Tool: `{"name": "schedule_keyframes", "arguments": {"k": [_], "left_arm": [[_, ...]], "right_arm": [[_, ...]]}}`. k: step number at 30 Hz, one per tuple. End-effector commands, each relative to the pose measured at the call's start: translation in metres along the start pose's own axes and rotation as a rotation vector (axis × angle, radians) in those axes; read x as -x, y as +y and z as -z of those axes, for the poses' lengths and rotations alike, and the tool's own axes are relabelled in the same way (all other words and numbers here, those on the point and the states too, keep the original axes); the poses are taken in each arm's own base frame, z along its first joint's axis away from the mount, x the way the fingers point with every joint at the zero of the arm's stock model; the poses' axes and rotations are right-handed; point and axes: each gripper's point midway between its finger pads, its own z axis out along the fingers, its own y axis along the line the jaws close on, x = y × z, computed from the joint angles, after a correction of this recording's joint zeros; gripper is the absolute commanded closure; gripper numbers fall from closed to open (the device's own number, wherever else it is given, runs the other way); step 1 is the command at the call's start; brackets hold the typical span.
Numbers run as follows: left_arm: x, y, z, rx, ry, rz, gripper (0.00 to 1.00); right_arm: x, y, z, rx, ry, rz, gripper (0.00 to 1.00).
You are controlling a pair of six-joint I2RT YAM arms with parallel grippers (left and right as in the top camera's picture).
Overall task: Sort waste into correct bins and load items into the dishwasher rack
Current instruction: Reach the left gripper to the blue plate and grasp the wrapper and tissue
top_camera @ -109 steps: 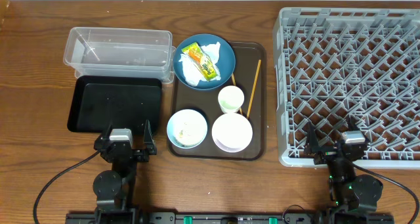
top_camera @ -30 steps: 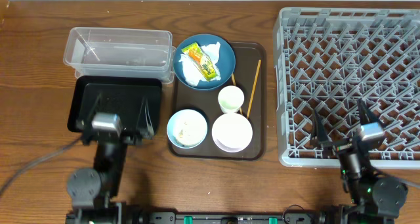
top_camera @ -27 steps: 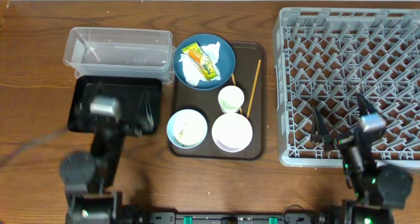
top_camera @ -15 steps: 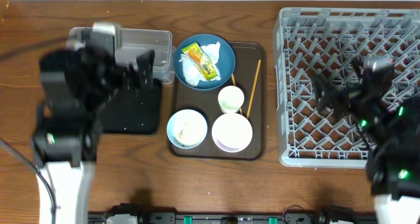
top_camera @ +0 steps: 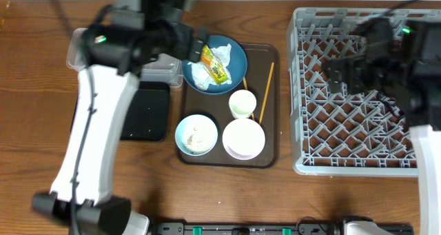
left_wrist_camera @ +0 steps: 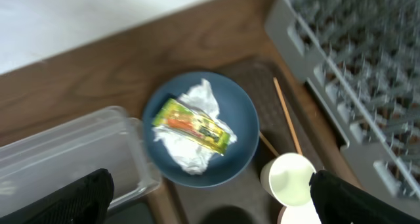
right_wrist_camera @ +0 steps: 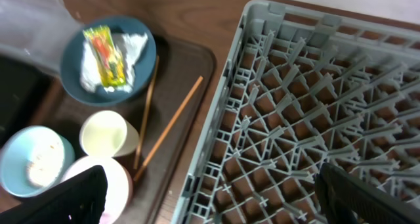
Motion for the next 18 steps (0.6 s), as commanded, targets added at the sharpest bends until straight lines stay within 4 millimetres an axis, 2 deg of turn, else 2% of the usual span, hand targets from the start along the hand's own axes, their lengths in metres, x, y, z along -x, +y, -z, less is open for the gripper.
{"name": "schedule_keyframes", "arguments": {"k": [1, 3, 7, 9, 11, 13, 18], "left_arm": [[-0.004, -0.007, -0.024, -0.023, 0.049, -0.032, 0.02], [-0.009, -0.013, -0.038, -0.060, 0.078, -0.005, 0.02], [-0.014, -0.022, -0.063, -0.120, 0.109, 0.030, 0.02], [-0.015, -0.013, -0.078, -0.082, 0.121, 0.096, 0.02], [-0.019, 0.011, -0.099, 0.048, 0.132, 0.283, 0.02], [-0.026, 0.028, -0.119, 0.145, 0.142, 0.399, 0.02], [-0.048, 0.042, -0.170, 0.235, 0.186, 0.507, 0.02]], "right_arm": [[0.002, 0.003, -0.010, -0.043, 0.036, 0.083, 0.01], [0.000, 0.019, -0.017, 0.034, 0.048, 0.057, 0.01], [-0.002, 0.031, -0.025, 0.107, 0.064, 0.055, 0.01], [-0.002, 0.031, -0.028, 0.112, 0.070, 0.053, 0.01], [-0.003, 0.031, -0.031, 0.113, 0.078, 0.051, 0.01], [-0.004, 0.030, -0.032, 0.113, 0.082, 0.050, 0.01], [-0.005, 0.031, -0.032, 0.114, 0.089, 0.048, 0.01]]}}
